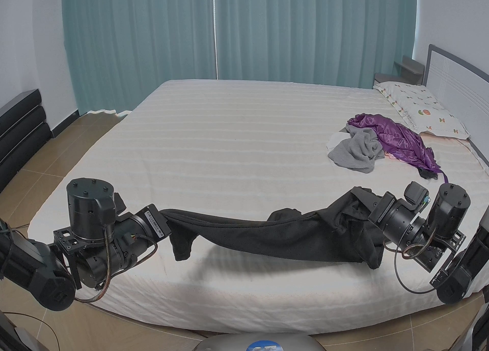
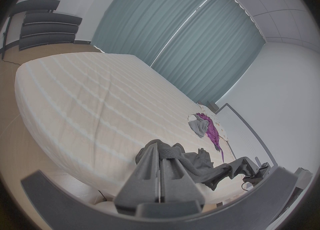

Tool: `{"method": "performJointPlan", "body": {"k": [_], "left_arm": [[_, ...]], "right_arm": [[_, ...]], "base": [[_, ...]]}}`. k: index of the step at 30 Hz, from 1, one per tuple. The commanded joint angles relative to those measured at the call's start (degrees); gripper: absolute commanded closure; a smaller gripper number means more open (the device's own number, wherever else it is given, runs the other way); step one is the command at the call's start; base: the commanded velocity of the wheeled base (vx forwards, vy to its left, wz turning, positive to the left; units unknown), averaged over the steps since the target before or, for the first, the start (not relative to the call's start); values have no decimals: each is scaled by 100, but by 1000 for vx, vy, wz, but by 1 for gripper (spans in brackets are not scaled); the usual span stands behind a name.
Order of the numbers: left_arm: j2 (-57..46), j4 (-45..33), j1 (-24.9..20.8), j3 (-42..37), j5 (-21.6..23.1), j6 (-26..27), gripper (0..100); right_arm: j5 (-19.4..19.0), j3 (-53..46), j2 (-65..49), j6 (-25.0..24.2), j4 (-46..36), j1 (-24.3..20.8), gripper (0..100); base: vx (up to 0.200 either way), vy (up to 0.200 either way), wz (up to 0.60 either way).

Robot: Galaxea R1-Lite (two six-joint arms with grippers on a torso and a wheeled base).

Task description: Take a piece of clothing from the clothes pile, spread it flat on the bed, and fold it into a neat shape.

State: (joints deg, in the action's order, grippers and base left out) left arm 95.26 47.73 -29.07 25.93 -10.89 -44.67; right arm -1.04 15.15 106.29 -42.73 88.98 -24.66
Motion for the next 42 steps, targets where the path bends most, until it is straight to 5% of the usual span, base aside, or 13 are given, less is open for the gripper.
{"method": "performJointPlan", "body": {"k": [1, 16, 27, 42], "left_arm": [[-86, 0, -2, -27, -19, 2, 100], [-587, -44, -142, -404, -19, -130, 100], [-693, -62, -142, -492, -115, -297, 100], [-2292, -993, -160, -237, -309, 283, 100]], "right_arm": [[7, -74, -73, 1, 41, -100, 100], [51, -724, -653, -227, 41, -144, 100], [112, -865, -1005, -218, 41, -179, 100], [438, -434, -3193, 511, -1014, -882, 100]], "base": [[0, 0, 0], [0, 0, 0], [-200, 0, 0], [-93, 0, 0]]}}
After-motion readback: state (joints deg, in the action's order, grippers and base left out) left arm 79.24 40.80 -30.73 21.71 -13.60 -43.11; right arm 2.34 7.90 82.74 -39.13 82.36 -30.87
